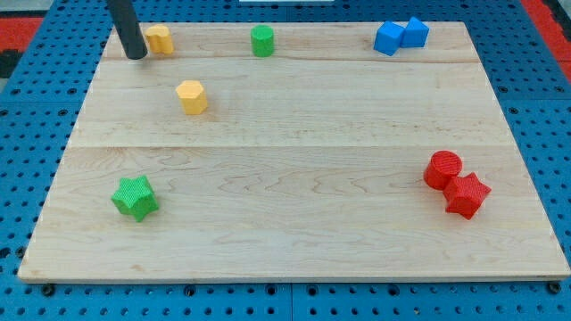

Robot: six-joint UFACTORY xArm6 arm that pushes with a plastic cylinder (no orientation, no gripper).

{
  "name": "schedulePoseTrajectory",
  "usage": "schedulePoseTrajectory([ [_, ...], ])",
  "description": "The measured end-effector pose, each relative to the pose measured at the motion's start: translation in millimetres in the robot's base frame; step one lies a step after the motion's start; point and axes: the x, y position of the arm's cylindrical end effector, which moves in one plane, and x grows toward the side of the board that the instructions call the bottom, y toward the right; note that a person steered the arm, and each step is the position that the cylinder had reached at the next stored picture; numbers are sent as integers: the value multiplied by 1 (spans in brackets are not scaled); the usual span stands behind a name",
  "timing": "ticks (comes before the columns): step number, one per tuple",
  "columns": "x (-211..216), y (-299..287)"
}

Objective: Move blue triangle a bit down

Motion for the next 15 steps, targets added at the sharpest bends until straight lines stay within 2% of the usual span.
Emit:
schedulePoseTrajectory([
  [2, 10, 24],
  [5, 30, 197],
  [7, 42, 377],
  [8, 13, 503],
  [9, -51, 540],
  [10, -74, 524],
  [12, -74, 411],
  [13, -64, 399],
  [14, -37, 419],
  [15, -29, 445],
])
